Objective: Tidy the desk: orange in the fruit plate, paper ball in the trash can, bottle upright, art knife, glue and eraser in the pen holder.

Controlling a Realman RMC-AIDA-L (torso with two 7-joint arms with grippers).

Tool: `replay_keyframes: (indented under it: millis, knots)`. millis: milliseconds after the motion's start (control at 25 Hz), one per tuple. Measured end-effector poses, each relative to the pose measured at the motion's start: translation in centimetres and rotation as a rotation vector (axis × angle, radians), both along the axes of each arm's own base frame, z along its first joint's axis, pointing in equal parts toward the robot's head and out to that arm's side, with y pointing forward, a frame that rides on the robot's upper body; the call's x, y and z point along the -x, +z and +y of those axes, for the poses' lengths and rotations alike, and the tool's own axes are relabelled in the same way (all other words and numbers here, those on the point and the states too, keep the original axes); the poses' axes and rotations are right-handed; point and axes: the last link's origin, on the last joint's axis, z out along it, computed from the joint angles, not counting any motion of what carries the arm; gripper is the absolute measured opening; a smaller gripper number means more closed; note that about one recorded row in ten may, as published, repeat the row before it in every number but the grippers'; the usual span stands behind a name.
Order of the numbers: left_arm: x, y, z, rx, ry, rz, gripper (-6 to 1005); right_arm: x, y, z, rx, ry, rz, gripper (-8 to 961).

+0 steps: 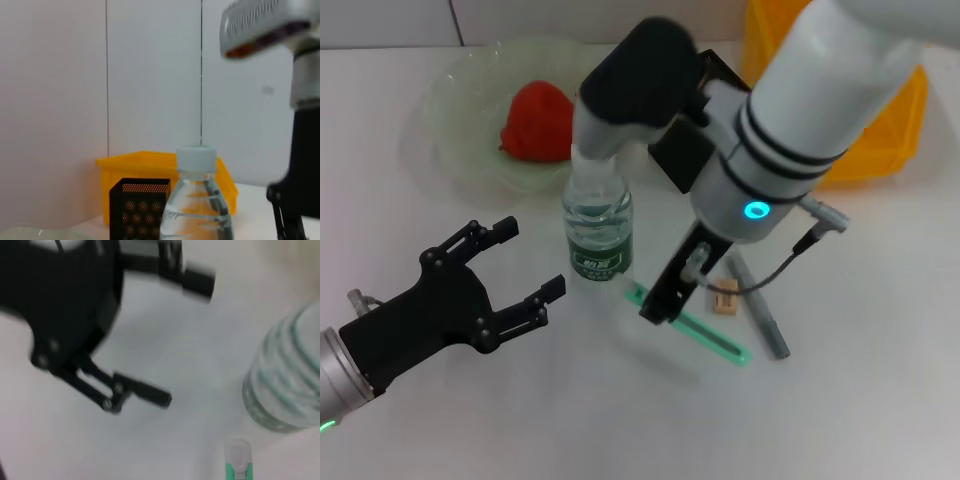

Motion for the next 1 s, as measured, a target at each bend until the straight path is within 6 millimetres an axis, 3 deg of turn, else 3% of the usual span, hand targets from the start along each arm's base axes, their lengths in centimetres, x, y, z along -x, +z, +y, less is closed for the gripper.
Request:
replay_keyframes:
  millis: [160, 240, 280, 320, 360, 520, 560, 600, 760, 800, 880, 920, 1000]
  knots:
    - [-0.3, 0.0, -0.3, 0.009, -0.021, -0.016, 861, 0.4, 3.2, -0.1, -0.058, -0.013, 0.111, 176]
    - [-0.5, 0.1, -0.6, 0.016, -0.036, -0.028, 861, 0.5, 6.3, 0.1, -0.138, -0.002, 0.191, 175]
    - [-0.5, 0.1, -0.7, 0.018, -0.038, -0.031, 861, 0.5, 6.3, 0.1, -0.138, -0.002, 0.191, 175]
    - [-0.5, 0.2, -0.8, 0.021, -0.041, -0.031, 861, 0.5, 8.7, 0.3, -0.207, 0.004, 0.25, 175]
    - [-0.5, 0.2, -0.8, 0.021, -0.041, -0.031, 861, 0.5, 8.7, 0.3, -0.207, 0.004, 0.25, 175]
    - [-0.5, -0.2, -1.3, 0.068, -0.055, -0.023, 861, 0.0, 14.4, 0.4, -0.396, 0.058, 0.426, 175]
    - [-0.5, -0.2, -1.3, 0.068, -0.055, -0.023, 861, 0.0, 14.4, 0.4, -0.396, 0.058, 0.426, 175]
    - [-0.5, -0.4, -1.5, 0.083, -0.056, -0.021, 861, -0.6, 16.2, 0.5, -0.472, 0.107, 0.523, 176]
    - [-0.4, -0.7, -1.7, 0.115, -0.056, -0.017, 861, -2.0, 17.5, 0.8, -0.548, 0.181, 0.694, 181]
    - [-0.5, -0.7, -1.8, 0.123, -0.056, -0.017, 861, -3.4, 17.6, 1.3, -0.582, 0.236, 0.807, 183]
    - [-0.5, -0.8, -1.8, 0.13, -0.059, -0.018, 861, -4.3, 17.6, 1.7, -0.603, 0.271, 0.875, 188]
    - [-0.6, -0.8, -1.8, 0.135, -0.062, -0.019, 861, -6.1, 17.3, 2.3, -0.634, 0.291, 0.976, 191]
    - [-0.7, -0.9, -1.8, 0.142, -0.066, -0.018, 861, -6.9, 17.3, 2.6, -0.651, 0.301, 1.022, 195]
